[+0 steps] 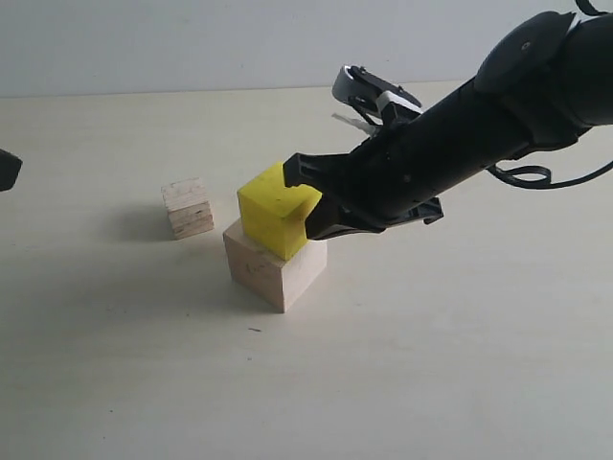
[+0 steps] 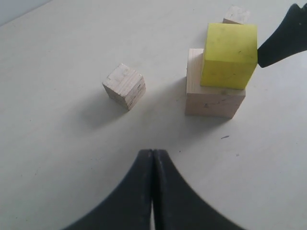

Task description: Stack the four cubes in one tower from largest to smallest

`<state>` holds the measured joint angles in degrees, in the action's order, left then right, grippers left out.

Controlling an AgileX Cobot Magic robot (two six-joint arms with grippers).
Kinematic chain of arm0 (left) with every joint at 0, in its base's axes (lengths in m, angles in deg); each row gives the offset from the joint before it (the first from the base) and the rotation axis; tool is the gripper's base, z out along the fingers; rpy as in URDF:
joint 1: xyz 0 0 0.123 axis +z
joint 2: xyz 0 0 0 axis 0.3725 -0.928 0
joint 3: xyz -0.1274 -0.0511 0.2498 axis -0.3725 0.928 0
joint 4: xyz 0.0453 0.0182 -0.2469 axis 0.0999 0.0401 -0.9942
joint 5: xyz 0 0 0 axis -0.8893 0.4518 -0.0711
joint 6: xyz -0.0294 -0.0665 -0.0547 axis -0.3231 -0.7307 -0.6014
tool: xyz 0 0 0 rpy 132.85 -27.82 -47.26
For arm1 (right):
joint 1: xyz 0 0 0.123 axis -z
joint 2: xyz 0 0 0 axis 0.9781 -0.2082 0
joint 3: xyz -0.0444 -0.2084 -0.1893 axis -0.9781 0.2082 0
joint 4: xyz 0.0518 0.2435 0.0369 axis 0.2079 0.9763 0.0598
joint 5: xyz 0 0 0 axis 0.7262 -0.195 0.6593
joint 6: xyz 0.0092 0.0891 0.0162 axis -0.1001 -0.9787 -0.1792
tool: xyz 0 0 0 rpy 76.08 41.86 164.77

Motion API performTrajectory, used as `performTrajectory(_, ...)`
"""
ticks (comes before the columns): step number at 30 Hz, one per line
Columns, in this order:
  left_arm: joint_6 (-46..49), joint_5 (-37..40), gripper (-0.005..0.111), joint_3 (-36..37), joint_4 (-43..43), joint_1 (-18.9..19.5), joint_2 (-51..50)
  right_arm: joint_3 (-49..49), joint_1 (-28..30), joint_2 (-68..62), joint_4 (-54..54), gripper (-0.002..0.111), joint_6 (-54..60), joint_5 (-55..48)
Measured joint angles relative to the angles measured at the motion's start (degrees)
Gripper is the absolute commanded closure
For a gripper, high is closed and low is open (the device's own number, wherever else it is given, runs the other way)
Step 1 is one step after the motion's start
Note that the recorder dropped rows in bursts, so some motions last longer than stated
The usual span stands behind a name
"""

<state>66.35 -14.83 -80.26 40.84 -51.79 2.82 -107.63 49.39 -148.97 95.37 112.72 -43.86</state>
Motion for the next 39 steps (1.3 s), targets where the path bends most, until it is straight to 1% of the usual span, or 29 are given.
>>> performTrajectory(11, 0.0, -0.4, 0.107, 0.0, 0.0, 0.0, 0.0, 0.0, 0.0, 0.0, 0.1, 0.108, 0.2, -1.7)
performTrajectory(22, 0.0, -0.4, 0.107, 0.0, 0.0, 0.0, 0.0, 0.0, 0.0, 0.0, 1.2, 0.108, 1.7, -0.8)
performTrajectory(30, 0.0, -0.4, 0.107, 0.0, 0.0, 0.0, 0.0, 0.0, 0.0, 0.0, 4.3, 0.108, 5.7, -0.7)
performTrajectory(39, 0.0, -0.4, 0.107, 0.0, 0.0, 0.0, 0.0, 0.0, 0.0, -0.3, 4.4, 0.108, 6.2, -0.3)
